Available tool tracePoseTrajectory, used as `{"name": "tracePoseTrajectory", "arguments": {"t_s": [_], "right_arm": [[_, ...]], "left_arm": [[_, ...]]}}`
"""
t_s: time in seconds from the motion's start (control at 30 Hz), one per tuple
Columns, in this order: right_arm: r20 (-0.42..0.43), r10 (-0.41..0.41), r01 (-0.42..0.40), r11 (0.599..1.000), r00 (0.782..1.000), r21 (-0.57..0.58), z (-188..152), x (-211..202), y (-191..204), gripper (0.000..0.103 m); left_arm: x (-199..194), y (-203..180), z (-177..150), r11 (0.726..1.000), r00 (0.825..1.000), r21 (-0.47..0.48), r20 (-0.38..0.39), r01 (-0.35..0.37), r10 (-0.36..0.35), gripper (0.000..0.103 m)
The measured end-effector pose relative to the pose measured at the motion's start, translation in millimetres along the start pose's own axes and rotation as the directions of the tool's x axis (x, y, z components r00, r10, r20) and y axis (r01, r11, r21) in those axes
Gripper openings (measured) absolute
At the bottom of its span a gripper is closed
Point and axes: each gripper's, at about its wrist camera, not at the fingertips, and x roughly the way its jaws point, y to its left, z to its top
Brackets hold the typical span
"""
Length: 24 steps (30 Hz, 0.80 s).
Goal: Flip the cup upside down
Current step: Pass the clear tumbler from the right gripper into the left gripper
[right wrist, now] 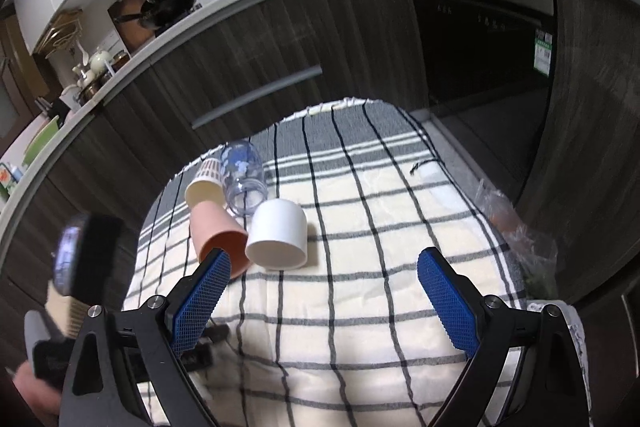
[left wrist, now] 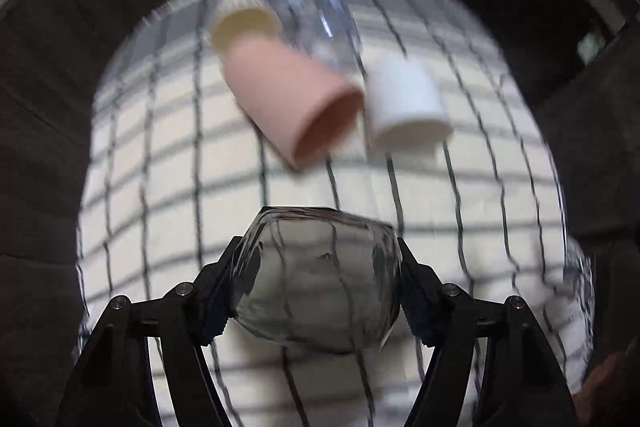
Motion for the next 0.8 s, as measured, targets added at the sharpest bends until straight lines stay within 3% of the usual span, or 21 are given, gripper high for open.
{"name": "tracePoseTrajectory", "arguments": {"t_s": [0.13,0.2,0.57,0.8], "right_arm": [[0.026,-0.011,0.011,1.0,1.0,-0.014,-6,-3,5,0.095],[0.022,-0.012,0.012,1.0,1.0,-0.021,-9,-1,8,0.095],[-0.008,-0.03,0.029,0.994,1.0,-0.102,-27,11,26,0.095],[-0.036,-0.044,0.04,0.993,0.998,-0.107,-32,17,26,0.095]], "left_arm": [[-19,36,13,0.998,0.988,-0.06,0.156,0.023,-0.013,0.069],[-17,39,22,0.997,0.983,-0.08,0.184,0.013,0.002,0.069],[-3,58,2,0.989,0.982,-0.148,0.183,-0.016,0.043,0.069],[4,48,8,0.993,0.981,-0.104,0.179,-0.058,0.076,0.069]]}}
